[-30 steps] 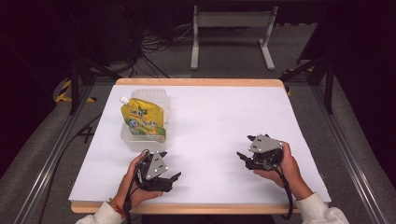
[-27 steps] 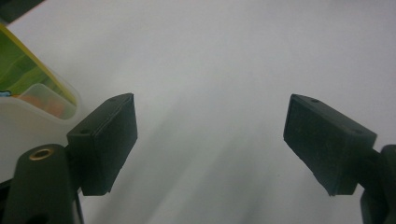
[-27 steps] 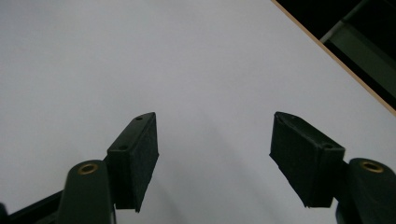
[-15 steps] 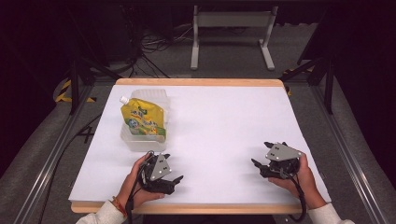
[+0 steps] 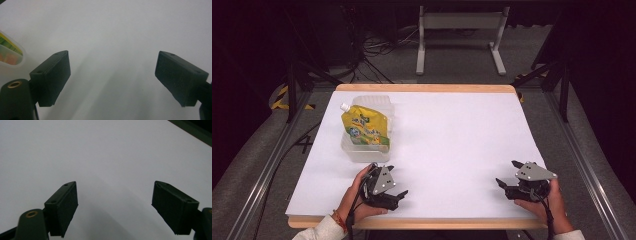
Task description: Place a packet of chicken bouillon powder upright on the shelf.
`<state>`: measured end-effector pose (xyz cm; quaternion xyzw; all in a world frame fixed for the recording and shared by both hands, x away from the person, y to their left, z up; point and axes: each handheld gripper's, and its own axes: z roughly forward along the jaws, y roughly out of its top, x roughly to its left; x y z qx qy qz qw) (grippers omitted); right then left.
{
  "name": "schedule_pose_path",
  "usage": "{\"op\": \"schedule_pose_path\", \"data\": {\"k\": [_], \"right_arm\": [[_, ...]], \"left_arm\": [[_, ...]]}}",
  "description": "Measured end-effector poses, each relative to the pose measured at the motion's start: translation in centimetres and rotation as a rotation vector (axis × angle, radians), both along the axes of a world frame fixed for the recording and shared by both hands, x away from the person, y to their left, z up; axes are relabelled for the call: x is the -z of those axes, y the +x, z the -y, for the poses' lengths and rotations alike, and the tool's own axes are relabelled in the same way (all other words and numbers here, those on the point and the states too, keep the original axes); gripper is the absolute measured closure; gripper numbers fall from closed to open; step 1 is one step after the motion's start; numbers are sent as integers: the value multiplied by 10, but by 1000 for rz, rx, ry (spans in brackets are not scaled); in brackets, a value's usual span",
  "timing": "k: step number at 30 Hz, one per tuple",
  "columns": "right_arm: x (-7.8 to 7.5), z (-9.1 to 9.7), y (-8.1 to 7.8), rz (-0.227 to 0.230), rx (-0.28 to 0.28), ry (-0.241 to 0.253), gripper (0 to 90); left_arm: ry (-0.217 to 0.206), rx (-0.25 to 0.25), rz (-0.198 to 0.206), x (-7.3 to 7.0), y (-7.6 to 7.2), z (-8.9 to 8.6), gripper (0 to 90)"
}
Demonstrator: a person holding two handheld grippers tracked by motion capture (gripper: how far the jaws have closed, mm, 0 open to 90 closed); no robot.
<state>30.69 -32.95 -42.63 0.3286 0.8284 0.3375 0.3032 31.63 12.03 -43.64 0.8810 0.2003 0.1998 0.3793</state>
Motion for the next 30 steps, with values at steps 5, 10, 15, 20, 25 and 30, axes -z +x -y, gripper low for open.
{"op": "schedule_pose_path", "data": {"k": [5, 10, 15, 20, 25, 30], "right_arm": [[6, 9, -8, -4, 23, 6, 206], [13, 22, -20, -21, 68, 36, 200], [17, 35, -31, -31, 117, 82, 195], [18, 42, -37, -27, 138, 101, 195], [16, 44, -37, -23, 151, 123, 196], [14, 39, -35, -7, 146, 103, 194]], "left_arm": [[12, 15, -3, 2, 1, 0, 130], [5, 19, -7, 3, 2, 0, 127], [-4, 17, -31, 7, 1, -4, 122], [-1, 17, -32, 8, 2, -4, 119], [12, 30, -32, 9, 0, -2, 117], [6, 29, -35, 8, -2, -5, 114]]}}
